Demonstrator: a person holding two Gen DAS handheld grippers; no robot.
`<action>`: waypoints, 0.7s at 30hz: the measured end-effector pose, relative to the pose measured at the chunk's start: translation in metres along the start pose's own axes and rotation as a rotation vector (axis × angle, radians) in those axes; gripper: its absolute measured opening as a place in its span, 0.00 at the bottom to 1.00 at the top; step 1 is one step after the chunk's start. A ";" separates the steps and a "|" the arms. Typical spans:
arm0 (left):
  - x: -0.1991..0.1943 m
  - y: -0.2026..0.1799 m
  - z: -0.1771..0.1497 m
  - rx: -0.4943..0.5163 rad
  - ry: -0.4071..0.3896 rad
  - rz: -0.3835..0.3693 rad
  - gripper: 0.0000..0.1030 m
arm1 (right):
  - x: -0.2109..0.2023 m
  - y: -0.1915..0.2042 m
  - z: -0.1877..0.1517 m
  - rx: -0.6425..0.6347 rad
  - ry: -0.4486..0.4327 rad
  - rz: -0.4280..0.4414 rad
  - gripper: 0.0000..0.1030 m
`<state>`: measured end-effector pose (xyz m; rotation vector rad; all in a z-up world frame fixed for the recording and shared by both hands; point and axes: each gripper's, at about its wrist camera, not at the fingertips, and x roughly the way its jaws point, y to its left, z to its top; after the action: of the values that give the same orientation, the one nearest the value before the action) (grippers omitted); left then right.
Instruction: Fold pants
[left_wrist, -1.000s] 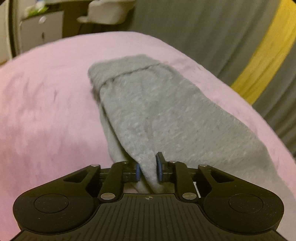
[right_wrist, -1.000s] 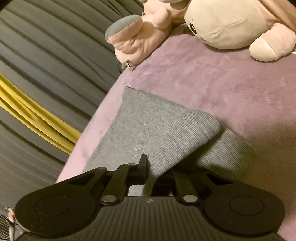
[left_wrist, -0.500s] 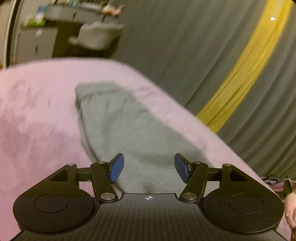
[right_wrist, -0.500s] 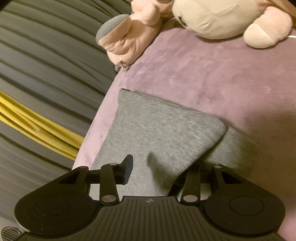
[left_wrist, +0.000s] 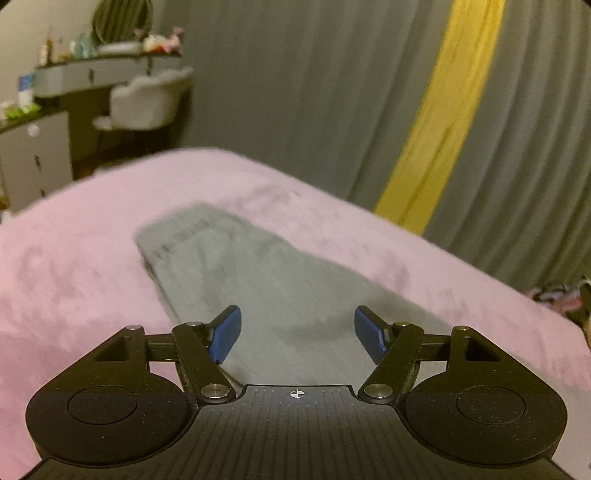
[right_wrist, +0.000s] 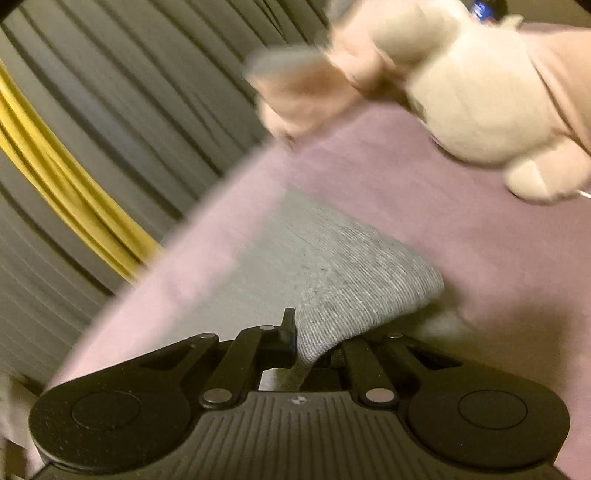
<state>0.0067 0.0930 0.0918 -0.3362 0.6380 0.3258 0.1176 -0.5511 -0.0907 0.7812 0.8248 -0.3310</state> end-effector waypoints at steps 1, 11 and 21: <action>0.006 -0.008 -0.006 -0.006 0.025 -0.024 0.72 | 0.010 -0.008 0.001 0.060 0.050 -0.010 0.06; 0.068 -0.101 -0.094 0.028 0.147 -0.279 0.74 | -0.016 -0.051 0.003 0.359 0.076 0.027 0.87; 0.096 -0.064 -0.106 -0.184 0.220 -0.188 0.74 | -0.003 -0.057 0.000 0.404 0.027 0.125 0.71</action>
<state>0.0491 0.0116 -0.0351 -0.6106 0.7878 0.1680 0.0845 -0.5904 -0.1164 1.2113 0.7390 -0.3816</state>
